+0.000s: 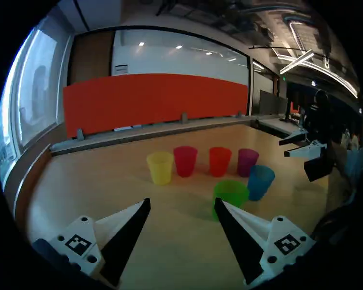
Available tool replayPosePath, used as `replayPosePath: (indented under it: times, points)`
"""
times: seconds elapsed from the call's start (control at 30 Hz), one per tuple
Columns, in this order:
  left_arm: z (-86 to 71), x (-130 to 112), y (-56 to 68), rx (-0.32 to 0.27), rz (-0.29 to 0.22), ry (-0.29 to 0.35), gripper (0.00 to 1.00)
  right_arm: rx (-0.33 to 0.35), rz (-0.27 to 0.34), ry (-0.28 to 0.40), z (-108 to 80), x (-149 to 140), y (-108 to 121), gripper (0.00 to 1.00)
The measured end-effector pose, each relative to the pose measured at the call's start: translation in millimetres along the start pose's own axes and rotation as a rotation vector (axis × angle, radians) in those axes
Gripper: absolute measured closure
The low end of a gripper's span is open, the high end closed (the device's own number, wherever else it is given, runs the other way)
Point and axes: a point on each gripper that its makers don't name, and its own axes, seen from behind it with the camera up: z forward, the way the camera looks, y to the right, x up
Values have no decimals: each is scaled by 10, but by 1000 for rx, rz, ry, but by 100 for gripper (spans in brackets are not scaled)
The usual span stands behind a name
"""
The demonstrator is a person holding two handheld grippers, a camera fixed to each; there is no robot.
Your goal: Pour water
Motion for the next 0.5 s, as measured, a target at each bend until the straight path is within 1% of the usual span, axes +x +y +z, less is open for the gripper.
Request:
replayPosePath:
  times: [0.1, 0.27, 0.37, 0.5]
  points:
    - [-28, 109, -74, 49, -15, 47, 1, -45, 15, 29, -19, 65, 80, 0]
    - [-78, 273, -159, 125, -20, 118, 1, -146, 24, 84, -53, 179, 257, 0]
    - [-114, 359, -186, 164, -24, 154, 1, -216, 32, 117, -89, 247, 378, 0]
    - [-165, 455, -206, 208, -37, 205, 1, -308, 58, 163, -142, 328, 537, 0]
